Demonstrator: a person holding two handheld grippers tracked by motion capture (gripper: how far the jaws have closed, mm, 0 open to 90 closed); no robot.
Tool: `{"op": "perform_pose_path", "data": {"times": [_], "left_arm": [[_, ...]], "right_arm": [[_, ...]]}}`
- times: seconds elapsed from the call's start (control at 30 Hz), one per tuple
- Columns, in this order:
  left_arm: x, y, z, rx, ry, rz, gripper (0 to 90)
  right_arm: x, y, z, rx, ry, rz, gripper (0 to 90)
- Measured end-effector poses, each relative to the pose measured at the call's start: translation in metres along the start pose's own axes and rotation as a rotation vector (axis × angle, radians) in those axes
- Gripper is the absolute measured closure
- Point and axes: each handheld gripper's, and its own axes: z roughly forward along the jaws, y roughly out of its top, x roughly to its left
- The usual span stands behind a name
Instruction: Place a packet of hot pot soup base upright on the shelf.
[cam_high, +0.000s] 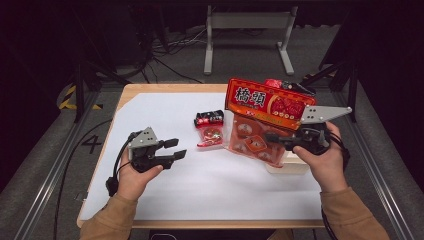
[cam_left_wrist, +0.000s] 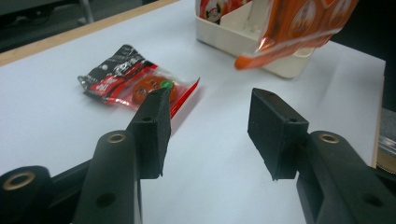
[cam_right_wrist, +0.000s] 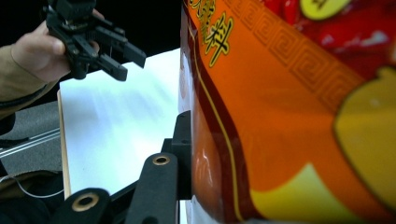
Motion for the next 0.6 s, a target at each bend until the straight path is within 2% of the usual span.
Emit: {"op": "perform_pose_path", "data": {"times": [0.17, 0.33, 0.6], "left_arm": [[0.007, -0.006, 0.001, 0.005, -0.010, -0.015, 47.7], [0.011, -0.009, 0.000, 0.009, -0.009, 0.004, 45.2], [0.018, -0.020, -0.002, 0.030, -0.011, -0.012, 43.4]], "right_arm": [[-0.005, 0.007, -0.006, -0.003, -0.016, 0.005, 70.5], [-0.011, 0.013, -0.010, -0.007, -0.023, 0.016, 70.5], [-0.021, 0.020, -0.016, -0.022, -0.049, 0.021, 70.5]]}}
